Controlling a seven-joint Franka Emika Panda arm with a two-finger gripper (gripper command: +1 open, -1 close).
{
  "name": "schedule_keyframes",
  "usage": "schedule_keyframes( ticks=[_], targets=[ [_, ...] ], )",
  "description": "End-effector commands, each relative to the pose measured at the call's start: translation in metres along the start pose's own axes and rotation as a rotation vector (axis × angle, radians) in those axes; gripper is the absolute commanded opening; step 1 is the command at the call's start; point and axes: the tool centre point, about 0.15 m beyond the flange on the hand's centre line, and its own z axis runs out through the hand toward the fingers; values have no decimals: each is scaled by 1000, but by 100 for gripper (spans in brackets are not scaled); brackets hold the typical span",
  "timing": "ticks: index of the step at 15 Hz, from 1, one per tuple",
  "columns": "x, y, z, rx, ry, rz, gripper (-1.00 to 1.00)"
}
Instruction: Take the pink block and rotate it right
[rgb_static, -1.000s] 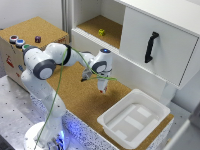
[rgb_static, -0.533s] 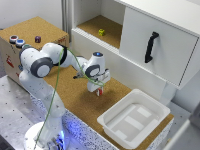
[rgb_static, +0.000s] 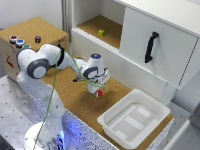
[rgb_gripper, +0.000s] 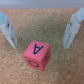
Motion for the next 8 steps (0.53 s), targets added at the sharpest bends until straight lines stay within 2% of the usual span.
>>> schedule_keyframes(
  ticks=[1,2,4,5,6,8],
  targets=[
    [-4,4,-46,-44,-14,-526,100],
    [-7,-3,-41,-78,-15,-681,100],
    [-9,-5,-30,-46,-14,-910,100],
    [-10,-5,-26,-30,-2,-990,100],
    [-10,-4,-19,-41,9,-1067,100],
    [0,-2,-7,-13,12,-1096,100]
  ],
)
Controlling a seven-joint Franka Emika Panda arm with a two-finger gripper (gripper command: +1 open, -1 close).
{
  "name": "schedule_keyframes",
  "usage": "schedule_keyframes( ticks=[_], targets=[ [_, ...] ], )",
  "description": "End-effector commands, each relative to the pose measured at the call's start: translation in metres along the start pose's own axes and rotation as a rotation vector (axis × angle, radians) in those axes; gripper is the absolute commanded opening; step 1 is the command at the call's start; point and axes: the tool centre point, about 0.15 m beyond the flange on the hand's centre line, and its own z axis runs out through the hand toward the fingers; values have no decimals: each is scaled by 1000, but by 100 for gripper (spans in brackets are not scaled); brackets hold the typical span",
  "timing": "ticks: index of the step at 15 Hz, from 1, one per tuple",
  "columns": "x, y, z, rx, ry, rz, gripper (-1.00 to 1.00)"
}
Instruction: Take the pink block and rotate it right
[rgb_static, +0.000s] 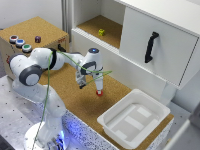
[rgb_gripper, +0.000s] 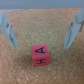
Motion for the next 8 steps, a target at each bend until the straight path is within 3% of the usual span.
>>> schedule_keyframes(
  ticks=[1,4,8],
  targets=[
    [8,15,33,-28,14,-220,100],
    [10,17,57,35,0,-203,100],
    [8,-1,77,75,-9,-201,100]
  ],
)
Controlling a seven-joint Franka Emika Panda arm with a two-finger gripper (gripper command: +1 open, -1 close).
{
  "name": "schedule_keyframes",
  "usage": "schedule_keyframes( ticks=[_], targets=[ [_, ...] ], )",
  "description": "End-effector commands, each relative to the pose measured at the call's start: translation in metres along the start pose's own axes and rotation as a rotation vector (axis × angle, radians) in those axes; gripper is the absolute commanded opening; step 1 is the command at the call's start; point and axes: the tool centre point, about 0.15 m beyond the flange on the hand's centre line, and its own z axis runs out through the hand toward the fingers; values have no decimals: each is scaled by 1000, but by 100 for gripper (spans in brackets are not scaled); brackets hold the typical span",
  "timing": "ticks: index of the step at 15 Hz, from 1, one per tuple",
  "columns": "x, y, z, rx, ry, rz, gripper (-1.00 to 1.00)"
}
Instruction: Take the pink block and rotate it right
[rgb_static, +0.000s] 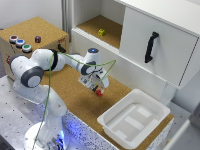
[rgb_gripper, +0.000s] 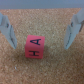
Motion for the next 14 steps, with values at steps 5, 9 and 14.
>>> schedule_keyframes(
  ticks=[5,9,14],
  targets=[
    [23,-12,48,45,26,11,-100],
    [25,-16,46,49,25,14,-100],
    [32,-28,-7,32,71,84,-100]
  ],
)
